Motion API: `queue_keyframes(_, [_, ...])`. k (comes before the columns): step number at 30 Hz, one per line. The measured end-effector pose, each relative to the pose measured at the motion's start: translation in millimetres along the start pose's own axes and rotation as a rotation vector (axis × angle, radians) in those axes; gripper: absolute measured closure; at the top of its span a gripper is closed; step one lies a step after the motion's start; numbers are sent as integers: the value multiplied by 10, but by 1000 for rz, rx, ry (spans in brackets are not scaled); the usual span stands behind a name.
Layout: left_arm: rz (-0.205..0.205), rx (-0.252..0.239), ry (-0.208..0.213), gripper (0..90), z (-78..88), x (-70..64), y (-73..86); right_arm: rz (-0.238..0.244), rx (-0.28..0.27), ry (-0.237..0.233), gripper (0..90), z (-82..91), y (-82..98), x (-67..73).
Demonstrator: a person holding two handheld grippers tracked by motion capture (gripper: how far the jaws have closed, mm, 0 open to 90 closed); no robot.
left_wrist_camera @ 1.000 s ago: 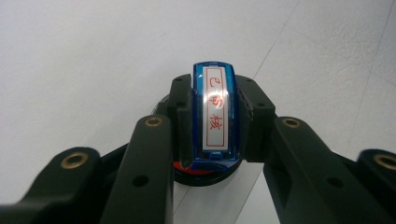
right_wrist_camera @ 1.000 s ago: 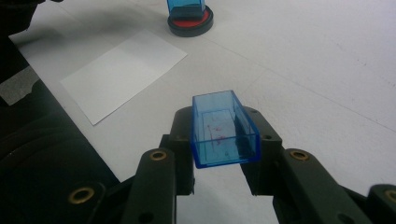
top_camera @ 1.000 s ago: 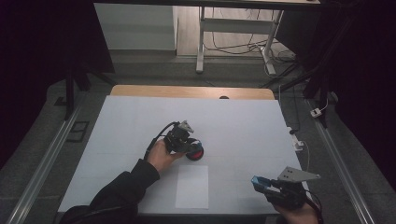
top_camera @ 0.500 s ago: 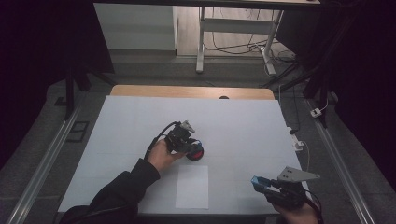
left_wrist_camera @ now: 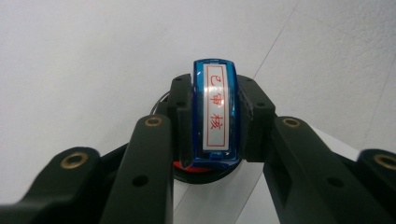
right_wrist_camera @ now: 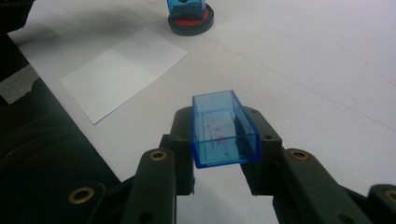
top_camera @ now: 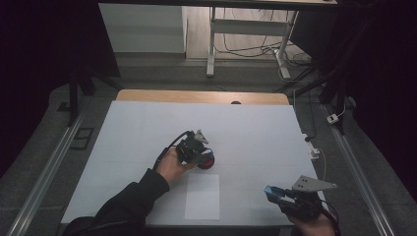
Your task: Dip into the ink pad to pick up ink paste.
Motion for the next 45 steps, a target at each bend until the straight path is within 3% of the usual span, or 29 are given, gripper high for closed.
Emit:
queue_keyframes(8, [14, -6, 19, 706, 2, 28, 6, 2, 0, -2, 677, 0, 0, 1])
queue_keyframes(17, [79, -15, 110, 705, 4, 150, 12, 3, 2, -1, 677, 10, 4, 0])
queue_keyframes(35, [58, -36, 104, 703, 19, 150, 13, 3, -2, -2, 677, 14, 4, 1])
queue_keyframes(45, [61, -89, 106, 702, 162, 151, -25, 4, -9, -6, 677, 16, 4, 3])
Point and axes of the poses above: each handheld gripper's, and its own axes: z roughly backward along the jaws, y roughly out of its underside, x roughly to its left, the point moved 4 cm from there along -z, roughly forward along the jaws, and after that the axes turned 15 degrees about z, right-handed, at the moved point
